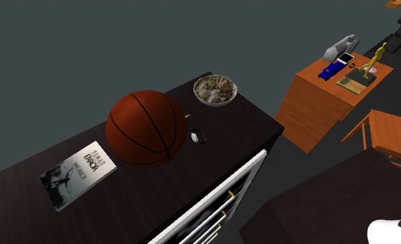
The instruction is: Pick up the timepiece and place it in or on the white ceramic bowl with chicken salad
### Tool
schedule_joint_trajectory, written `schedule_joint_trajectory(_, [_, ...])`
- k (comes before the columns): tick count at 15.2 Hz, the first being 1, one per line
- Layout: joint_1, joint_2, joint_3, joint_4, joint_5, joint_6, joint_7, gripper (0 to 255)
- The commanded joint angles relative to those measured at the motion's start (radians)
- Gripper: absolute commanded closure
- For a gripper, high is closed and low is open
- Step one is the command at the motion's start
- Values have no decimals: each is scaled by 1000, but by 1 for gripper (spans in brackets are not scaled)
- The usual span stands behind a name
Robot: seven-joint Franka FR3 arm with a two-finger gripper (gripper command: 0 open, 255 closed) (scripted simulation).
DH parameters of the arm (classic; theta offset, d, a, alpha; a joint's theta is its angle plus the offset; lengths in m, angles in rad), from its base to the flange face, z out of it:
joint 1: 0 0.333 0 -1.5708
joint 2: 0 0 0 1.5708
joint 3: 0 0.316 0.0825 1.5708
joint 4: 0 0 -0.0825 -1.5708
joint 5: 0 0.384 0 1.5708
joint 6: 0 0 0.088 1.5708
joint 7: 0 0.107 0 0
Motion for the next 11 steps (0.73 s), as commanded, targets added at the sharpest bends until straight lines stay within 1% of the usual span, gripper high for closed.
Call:
schedule_joint_trajectory(1, [0, 0, 0, 0, 0, 0, 0, 0])
schedule_joint_trajectory(6, [48, 111, 53, -32, 46, 137, 13, 0])
schedule_joint_trajectory(11, [94, 246, 106, -34, 88, 271, 22, 0])
